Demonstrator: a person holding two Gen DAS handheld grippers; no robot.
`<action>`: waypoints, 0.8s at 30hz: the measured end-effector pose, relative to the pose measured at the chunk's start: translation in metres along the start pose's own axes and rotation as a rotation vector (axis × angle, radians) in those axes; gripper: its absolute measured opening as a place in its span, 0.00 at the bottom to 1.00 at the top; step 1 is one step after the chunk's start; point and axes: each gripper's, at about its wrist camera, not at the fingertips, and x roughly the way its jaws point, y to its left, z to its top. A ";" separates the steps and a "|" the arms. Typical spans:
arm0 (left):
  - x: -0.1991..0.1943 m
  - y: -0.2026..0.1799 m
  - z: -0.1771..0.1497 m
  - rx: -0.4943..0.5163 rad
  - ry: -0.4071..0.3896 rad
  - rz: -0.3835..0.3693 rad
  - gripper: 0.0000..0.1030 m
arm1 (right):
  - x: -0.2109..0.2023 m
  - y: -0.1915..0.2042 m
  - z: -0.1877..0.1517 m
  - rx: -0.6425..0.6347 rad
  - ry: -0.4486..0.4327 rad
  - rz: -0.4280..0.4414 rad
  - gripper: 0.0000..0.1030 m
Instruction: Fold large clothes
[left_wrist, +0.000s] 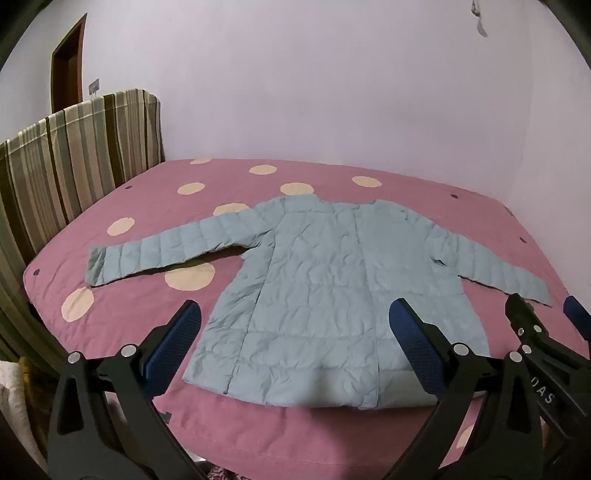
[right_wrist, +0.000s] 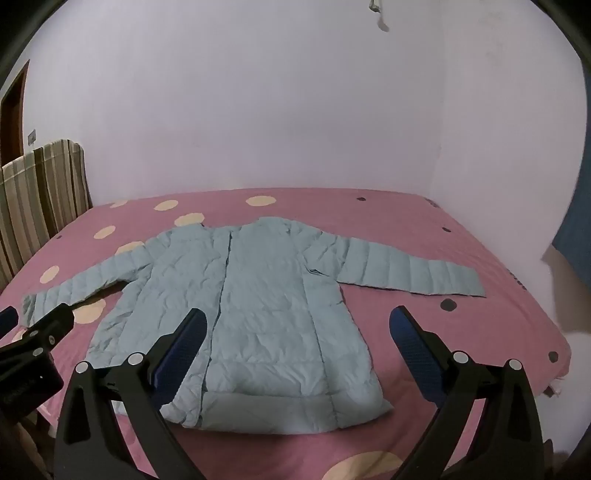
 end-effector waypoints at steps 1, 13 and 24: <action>-0.001 -0.001 0.000 0.008 -0.012 0.004 0.98 | 0.000 -0.001 -0.001 -0.001 0.002 -0.003 0.95; -0.006 -0.008 -0.002 -0.005 -0.012 -0.002 0.98 | 0.001 -0.002 -0.004 -0.001 0.007 -0.008 0.95; -0.003 -0.001 0.003 -0.015 -0.004 -0.013 0.98 | 0.002 -0.007 -0.006 0.000 0.006 0.002 0.95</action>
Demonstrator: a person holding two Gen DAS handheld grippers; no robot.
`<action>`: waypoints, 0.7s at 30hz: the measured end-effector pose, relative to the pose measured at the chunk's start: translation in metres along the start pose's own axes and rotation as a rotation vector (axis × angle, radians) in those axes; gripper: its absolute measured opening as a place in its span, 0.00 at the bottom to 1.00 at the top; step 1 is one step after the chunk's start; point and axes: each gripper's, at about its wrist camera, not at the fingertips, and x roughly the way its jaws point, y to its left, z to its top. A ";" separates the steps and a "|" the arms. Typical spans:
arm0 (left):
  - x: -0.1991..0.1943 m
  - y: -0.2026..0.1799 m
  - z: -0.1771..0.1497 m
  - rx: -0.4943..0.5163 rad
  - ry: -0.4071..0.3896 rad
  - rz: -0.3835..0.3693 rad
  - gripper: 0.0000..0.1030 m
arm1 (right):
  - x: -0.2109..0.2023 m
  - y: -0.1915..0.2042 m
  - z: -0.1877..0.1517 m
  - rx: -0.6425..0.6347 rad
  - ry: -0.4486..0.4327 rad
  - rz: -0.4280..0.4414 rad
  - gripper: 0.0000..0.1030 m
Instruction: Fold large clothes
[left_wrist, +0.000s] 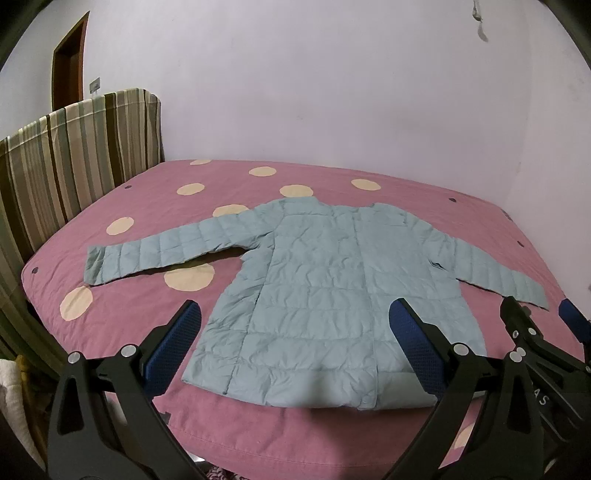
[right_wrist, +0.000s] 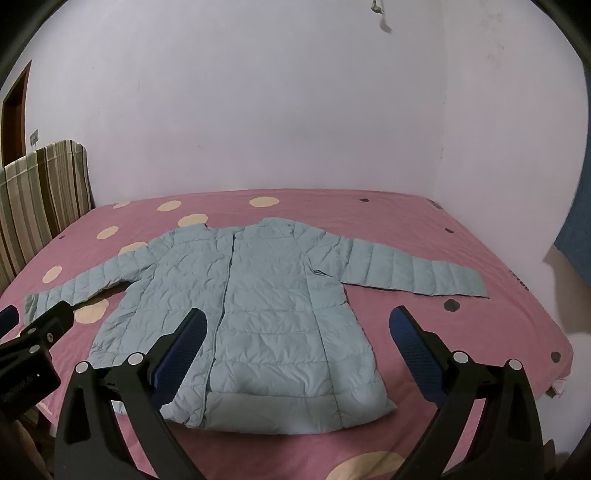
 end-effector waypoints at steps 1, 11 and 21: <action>0.000 0.000 0.001 0.001 0.001 -0.001 0.98 | 0.000 0.002 0.000 0.000 0.001 0.001 0.95; 0.000 -0.001 0.001 0.002 0.001 -0.005 0.98 | 0.000 0.002 0.000 0.003 -0.003 0.006 0.95; 0.000 -0.001 0.000 0.003 -0.001 -0.006 0.98 | -0.001 0.003 0.000 0.004 -0.003 0.008 0.95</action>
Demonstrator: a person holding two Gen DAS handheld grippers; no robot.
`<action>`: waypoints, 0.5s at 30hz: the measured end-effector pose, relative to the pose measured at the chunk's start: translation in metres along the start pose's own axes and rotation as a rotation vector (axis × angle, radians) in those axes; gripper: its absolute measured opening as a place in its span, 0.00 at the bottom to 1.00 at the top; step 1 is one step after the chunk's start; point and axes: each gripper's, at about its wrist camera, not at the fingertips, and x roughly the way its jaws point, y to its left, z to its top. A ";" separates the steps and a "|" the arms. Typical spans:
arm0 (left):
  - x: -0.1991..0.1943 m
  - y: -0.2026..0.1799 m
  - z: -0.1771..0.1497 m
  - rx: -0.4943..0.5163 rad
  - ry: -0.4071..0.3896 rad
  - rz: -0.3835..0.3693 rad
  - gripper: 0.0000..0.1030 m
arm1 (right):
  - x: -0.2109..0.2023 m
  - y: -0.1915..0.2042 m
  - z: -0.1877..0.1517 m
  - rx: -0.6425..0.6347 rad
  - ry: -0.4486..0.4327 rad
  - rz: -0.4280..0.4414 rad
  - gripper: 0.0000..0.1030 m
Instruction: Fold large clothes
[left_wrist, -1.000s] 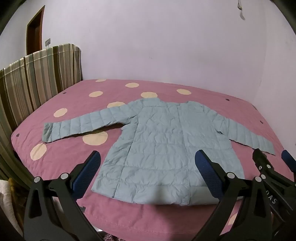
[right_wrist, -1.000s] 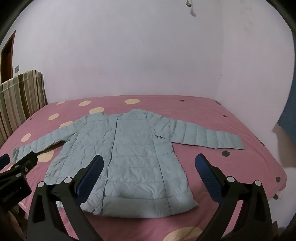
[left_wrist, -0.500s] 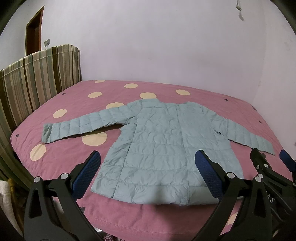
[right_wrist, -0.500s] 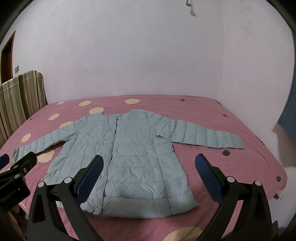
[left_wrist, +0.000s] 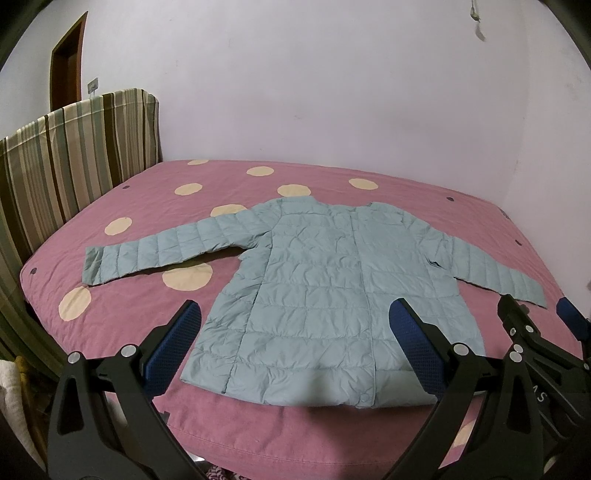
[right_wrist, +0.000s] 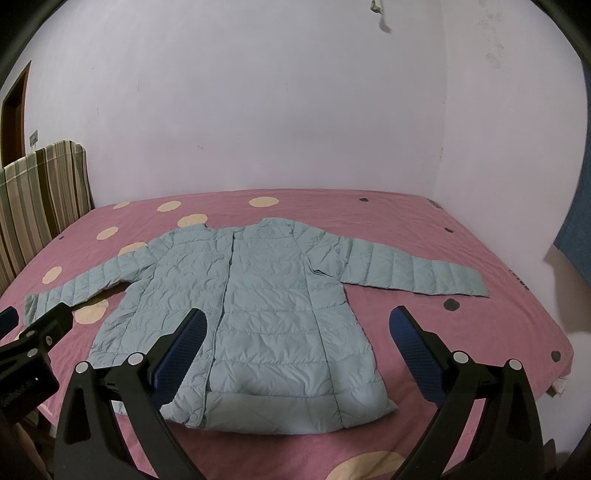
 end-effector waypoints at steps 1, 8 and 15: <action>0.000 0.000 0.000 0.001 0.000 0.000 0.98 | 0.000 0.000 0.000 0.000 -0.001 -0.001 0.95; 0.000 0.000 0.000 0.000 -0.001 0.001 0.98 | 0.000 0.000 -0.001 0.000 -0.001 -0.001 0.95; 0.000 0.000 -0.001 0.000 0.000 0.001 0.98 | 0.001 0.000 -0.002 0.000 0.000 -0.001 0.95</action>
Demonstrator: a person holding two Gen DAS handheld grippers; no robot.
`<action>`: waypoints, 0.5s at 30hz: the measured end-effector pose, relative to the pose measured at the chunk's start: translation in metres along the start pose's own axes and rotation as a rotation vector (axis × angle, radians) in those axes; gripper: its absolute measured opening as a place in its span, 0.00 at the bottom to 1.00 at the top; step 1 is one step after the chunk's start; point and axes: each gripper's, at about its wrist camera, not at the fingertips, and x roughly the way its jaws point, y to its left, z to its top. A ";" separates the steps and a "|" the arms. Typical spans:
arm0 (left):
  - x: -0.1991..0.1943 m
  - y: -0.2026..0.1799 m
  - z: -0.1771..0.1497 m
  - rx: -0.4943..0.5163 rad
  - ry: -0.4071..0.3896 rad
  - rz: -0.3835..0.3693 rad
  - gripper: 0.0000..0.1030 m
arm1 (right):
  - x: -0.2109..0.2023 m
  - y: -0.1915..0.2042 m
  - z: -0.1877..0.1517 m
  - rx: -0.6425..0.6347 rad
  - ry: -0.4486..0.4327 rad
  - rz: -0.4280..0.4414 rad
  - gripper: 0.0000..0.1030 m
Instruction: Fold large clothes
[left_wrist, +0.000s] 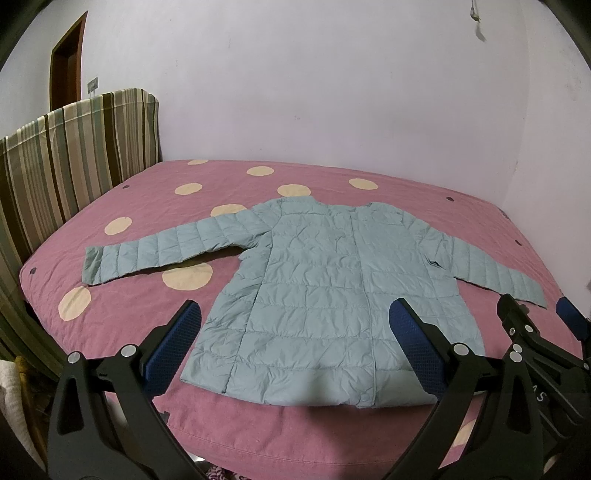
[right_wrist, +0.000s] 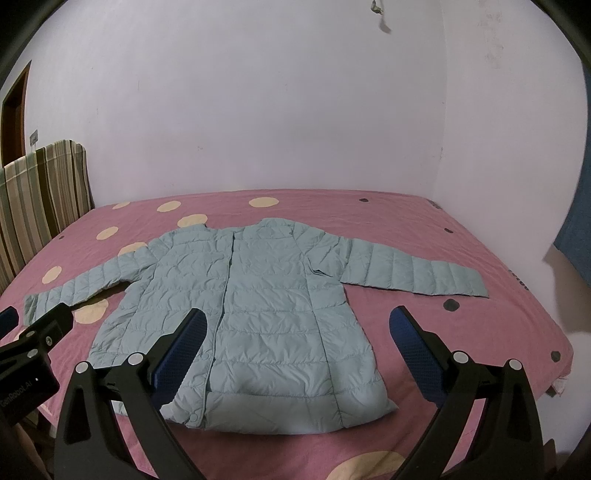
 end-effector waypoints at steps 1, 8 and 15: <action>0.000 0.000 -0.001 -0.001 -0.001 -0.002 0.98 | 0.000 0.000 0.000 0.000 0.000 0.001 0.95; 0.000 0.000 -0.001 0.000 -0.001 -0.001 0.98 | 0.000 0.000 0.001 0.000 -0.001 -0.001 0.95; 0.000 0.001 0.000 -0.001 -0.001 -0.002 0.98 | -0.001 0.000 -0.002 0.000 -0.002 0.000 0.95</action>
